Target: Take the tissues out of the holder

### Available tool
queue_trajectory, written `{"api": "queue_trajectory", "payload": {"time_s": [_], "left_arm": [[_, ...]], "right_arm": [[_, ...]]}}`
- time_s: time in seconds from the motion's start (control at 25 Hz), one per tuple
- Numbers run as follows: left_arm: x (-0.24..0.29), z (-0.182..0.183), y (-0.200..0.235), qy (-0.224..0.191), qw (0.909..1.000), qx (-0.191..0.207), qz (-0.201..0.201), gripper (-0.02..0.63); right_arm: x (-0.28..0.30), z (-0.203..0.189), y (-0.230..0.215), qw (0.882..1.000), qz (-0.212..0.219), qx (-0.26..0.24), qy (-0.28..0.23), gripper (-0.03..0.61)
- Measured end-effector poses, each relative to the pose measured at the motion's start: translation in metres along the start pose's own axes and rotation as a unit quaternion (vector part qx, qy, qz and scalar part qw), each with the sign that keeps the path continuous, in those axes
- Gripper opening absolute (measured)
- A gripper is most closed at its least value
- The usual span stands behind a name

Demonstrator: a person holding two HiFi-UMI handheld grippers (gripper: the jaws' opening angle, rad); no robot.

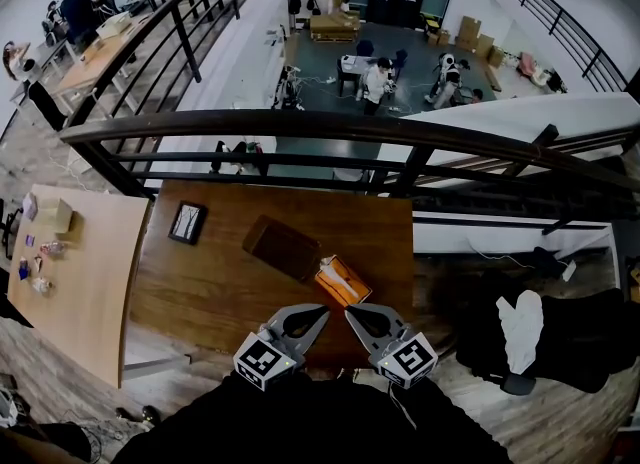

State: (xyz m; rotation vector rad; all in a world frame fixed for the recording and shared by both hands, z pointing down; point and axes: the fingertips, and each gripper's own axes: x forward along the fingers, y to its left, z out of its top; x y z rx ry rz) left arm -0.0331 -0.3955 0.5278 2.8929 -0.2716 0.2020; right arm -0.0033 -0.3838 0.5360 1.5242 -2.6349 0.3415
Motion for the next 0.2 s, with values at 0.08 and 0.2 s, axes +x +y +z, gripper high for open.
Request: {"api": "queue_trajectory", "payload": {"time_s": [0.08,0.2], "left_arm": [[0.0029,-0.0018,0.0002,0.002,1.0000,0.002,0.000,0.009],[0.0068,-0.0025,-0.0001,0.003,1.0000,0.003,0.000,0.009]], "right_arm": [[-0.0001,-0.0011,-0.0014,1.000,0.001,-0.001,0.001,0.005],[0.0001,-0.0019,-0.0026,1.000,0.002,-0.001,0.001,0.005]]}}
